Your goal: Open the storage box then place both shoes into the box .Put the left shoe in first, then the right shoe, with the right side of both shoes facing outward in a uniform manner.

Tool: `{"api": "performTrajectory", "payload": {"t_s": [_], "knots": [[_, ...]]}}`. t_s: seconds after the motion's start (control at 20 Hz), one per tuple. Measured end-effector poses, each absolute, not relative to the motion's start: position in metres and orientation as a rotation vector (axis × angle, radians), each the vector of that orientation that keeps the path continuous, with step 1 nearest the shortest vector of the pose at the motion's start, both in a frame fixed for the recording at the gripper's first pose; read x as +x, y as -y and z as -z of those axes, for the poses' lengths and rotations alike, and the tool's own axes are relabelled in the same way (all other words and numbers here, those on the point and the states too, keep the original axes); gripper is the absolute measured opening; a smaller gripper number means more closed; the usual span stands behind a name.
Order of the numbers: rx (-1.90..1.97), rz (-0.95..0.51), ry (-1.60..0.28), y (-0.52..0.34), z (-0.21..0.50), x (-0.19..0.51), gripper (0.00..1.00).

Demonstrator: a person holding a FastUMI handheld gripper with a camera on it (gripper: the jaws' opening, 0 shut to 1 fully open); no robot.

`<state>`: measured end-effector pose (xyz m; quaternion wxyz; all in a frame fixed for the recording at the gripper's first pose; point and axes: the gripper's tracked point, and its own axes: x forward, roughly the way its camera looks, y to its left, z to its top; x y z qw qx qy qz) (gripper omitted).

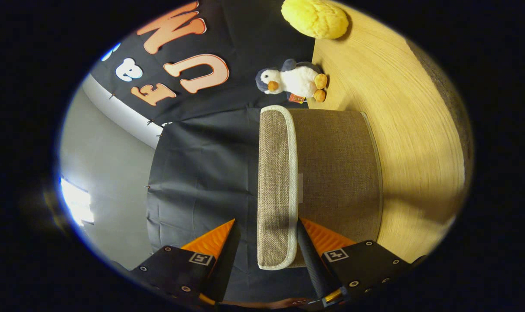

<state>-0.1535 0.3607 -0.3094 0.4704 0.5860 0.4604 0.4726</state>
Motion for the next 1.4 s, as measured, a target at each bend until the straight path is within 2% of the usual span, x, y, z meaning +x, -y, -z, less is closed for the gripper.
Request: {"api": "performTrajectory", "payload": {"t_s": [0.2,0.3,0.4,0.5,0.65,0.75,0.8,0.9,1.0,1.4], "knots": [[1.542,-1.174,-1.026,-0.348,0.283,-0.141,0.62],[1.545,-1.170,-0.999,-0.347,0.280,-0.136,0.59],[1.541,-1.171,-1.008,-0.349,0.276,-0.136,0.58],[1.483,-1.150,-1.025,-0.356,0.279,-0.136,0.45],[1.322,-1.127,-1.137,-0.370,0.297,-0.150,0.39],[1.283,-1.061,-1.176,-0.374,0.304,-0.148,0.31],[1.252,-1.009,-1.170,-0.374,0.311,-0.142,0.18],[1.243,-0.996,-1.161,-0.377,0.304,-0.140,0.04],[1.200,-0.985,-1.150,-0.375,0.298,-0.140,0.01],[1.105,-1.058,-1.060,-0.393,0.212,-0.136,0.01]]}}
